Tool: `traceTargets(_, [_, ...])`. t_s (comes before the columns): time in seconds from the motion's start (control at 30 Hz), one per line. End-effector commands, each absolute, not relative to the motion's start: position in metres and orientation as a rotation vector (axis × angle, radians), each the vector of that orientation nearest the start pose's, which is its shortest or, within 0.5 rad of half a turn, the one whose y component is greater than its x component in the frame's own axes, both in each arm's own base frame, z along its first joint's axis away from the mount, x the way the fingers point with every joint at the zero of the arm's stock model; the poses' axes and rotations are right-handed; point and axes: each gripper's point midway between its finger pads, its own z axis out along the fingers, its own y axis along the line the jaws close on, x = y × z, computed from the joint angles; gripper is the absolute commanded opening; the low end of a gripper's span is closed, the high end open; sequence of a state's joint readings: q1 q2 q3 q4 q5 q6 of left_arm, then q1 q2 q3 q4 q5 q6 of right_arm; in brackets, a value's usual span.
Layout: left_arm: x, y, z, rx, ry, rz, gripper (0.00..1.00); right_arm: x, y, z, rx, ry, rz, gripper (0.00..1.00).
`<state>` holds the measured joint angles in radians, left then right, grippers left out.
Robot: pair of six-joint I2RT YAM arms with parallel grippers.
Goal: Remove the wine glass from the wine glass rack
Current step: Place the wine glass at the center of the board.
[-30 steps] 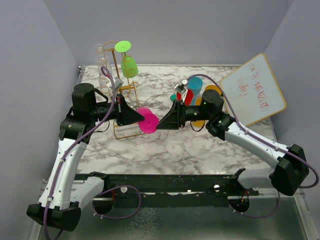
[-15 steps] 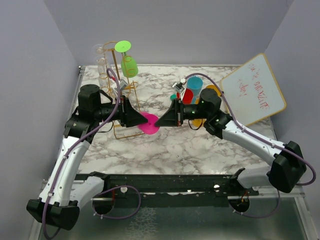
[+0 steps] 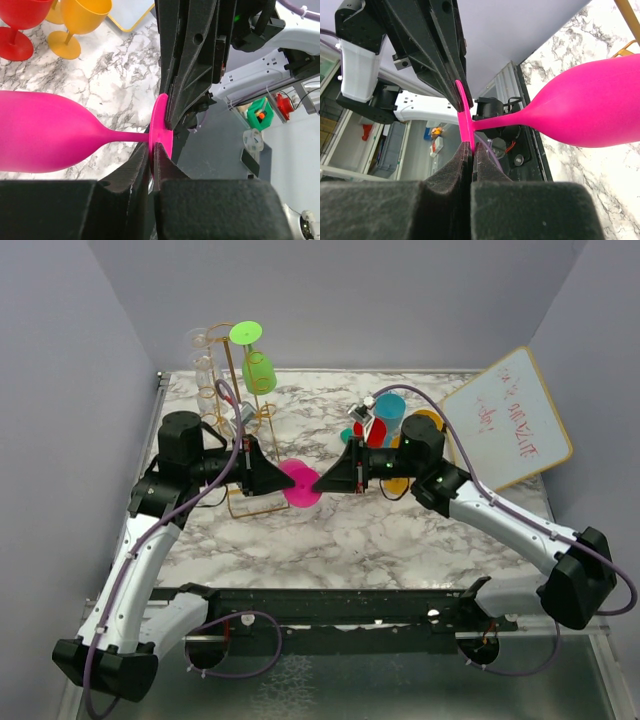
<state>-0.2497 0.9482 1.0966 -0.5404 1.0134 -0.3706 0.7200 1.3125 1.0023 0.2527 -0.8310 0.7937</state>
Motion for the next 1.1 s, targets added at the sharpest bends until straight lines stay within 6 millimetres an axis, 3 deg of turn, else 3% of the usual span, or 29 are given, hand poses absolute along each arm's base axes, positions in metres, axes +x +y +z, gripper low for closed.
traceTargets(0.0, [0.173,-0.213,0.323,0.624,1.932,-1.416,0.07,0.179,0.356,0.329,-0.702,1.766,1.724,0.01])
traceTargets(0.2, [0.171,-0.221,0.313,0.637,1.962,-1.401,0.13,0.176,0.354,0.329,-0.715,1.759,1.726,0.01])
traceTargets(0.27, [0.170,-0.222,0.315,0.649,1.957,-1.390,0.07,0.177,0.353,0.329,-0.717,1.760,1.713,0.01])
traceTargets(0.3, [0.171,-0.222,0.315,0.646,1.956,-1.380,0.00,0.178,0.353,0.328,-0.716,1.767,1.700,0.01])
traceTargets(0.43, [0.173,-0.221,0.319,0.640,1.946,-1.357,0.00,0.181,0.350,0.324,-0.703,1.790,1.657,0.03])
traceTargets(0.6, [0.166,-0.222,0.322,0.678,1.924,-1.380,0.00,0.178,0.343,0.326,-0.759,1.778,1.583,0.47])
traceTargets(0.67, [0.160,-0.224,0.320,0.714,1.914,-1.409,0.00,0.170,0.338,0.336,-0.842,1.717,1.568,0.57])
traceTargets(0.8, [0.144,-0.229,0.316,0.793,1.886,-1.477,0.00,0.202,0.317,0.340,-0.693,1.778,1.284,0.84])
traceTargets(0.93, [0.124,-0.235,0.320,0.918,1.772,-1.493,0.00,0.235,0.288,0.341,-0.556,1.841,1.158,0.90])
traceTargets(1.07, [0.100,-0.243,0.337,1.074,1.583,-1.509,0.00,0.254,0.274,0.326,-0.499,1.930,1.344,0.90])
